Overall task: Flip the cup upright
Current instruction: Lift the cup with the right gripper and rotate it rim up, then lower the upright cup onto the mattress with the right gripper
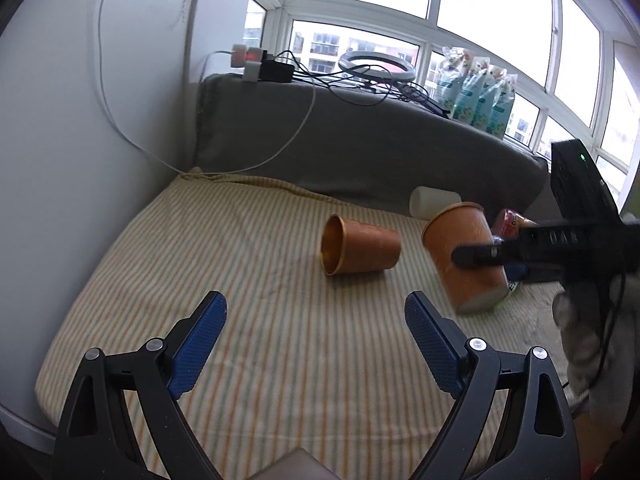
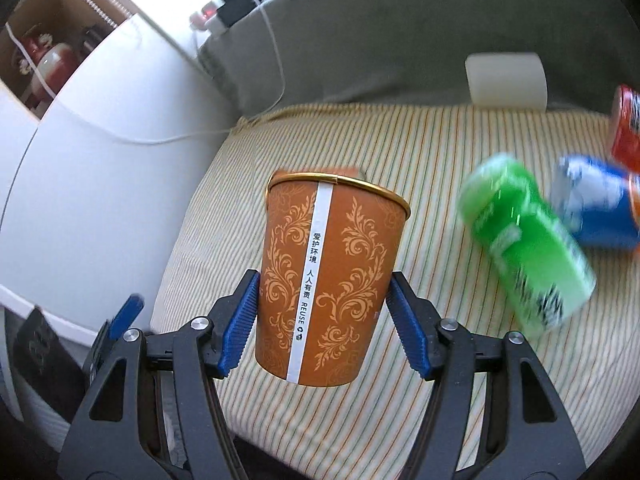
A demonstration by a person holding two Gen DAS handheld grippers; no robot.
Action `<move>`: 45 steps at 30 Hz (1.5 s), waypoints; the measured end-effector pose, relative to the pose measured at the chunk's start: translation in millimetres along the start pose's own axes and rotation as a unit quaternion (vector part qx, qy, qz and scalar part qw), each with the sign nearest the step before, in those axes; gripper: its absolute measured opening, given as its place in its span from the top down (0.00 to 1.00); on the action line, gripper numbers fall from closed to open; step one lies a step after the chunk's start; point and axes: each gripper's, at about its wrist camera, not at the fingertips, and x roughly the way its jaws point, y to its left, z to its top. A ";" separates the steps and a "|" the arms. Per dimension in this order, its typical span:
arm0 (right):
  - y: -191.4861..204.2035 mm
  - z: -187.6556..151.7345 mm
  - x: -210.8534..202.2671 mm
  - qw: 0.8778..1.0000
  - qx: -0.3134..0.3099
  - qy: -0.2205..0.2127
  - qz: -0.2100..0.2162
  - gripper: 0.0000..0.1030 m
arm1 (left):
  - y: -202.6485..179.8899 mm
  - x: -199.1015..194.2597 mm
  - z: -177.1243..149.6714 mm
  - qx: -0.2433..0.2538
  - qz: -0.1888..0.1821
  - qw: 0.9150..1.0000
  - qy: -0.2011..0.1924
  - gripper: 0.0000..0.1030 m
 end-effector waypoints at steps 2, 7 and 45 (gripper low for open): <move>2.5 -9.3 0.4 1.000 -0.003 0.006 0.004 0.35 | -4.2 -1.3 1.4 0.003 -0.002 1.000 -0.001 0.12; 3.0 -27.5 8.9 0.999 -0.004 0.038 0.008 0.35 | -11.3 -2.2 1.6 0.008 -0.011 1.000 0.001 0.12; 38.1 -51.0 -45.5 0.988 -0.090 -0.007 -0.122 0.27 | -24.9 11.4 4.5 -0.008 -0.066 0.997 0.045 0.12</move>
